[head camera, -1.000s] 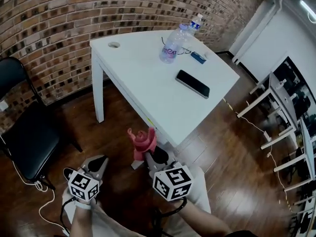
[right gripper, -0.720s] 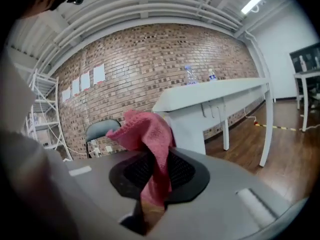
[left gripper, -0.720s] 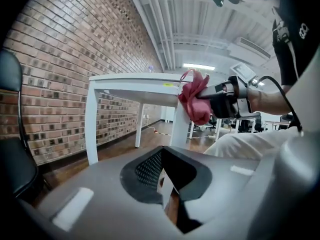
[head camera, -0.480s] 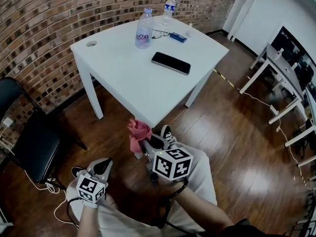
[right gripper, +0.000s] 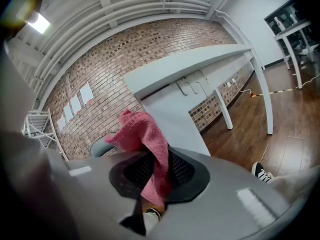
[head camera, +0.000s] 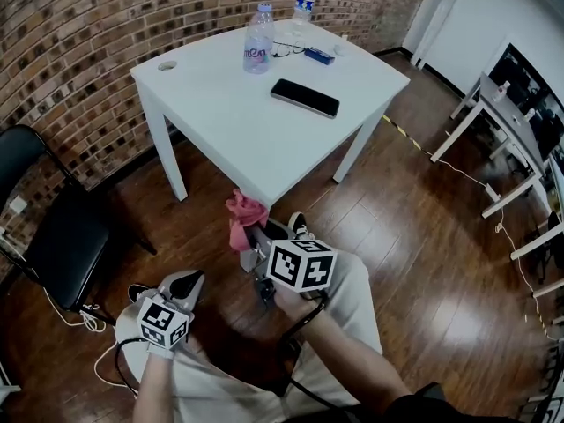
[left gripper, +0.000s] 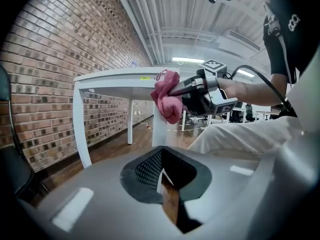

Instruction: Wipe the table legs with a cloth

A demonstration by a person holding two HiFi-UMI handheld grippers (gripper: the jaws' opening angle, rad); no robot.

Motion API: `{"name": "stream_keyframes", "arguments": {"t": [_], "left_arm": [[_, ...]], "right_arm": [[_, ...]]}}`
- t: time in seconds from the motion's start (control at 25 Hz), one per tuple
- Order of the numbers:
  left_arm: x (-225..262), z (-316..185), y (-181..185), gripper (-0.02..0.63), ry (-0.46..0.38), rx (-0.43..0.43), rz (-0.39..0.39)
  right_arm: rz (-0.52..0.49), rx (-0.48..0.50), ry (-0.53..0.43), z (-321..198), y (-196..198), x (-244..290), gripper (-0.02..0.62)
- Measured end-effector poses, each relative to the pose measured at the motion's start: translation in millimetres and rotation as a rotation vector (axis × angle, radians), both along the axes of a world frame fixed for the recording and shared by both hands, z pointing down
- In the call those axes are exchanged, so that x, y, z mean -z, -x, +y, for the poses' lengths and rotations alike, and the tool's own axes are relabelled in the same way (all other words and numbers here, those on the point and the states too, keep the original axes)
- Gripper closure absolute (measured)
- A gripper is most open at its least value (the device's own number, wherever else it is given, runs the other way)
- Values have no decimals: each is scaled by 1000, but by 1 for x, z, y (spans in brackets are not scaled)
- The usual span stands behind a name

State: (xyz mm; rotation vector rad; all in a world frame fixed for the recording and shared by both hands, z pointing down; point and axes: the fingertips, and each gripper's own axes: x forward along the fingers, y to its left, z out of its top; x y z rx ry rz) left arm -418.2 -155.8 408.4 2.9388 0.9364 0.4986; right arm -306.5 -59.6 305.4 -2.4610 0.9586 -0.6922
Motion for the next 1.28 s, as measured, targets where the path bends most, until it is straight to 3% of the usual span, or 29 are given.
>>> {"name": "stream_keyframes", "arguments": {"t": [0.16,0.4,1.28], "left_arm": [[-11,3,-2,606,-5,-6,-35],[-14,5,-11,606,18,-21,-14],[-17,10,-13,606,37,-38,-43]], "right_arm": [[14,8,11,2,0,-7,545],[42,20,42,2,0,-13,545],[-93,56,258,-4,10,-128,545]]}}
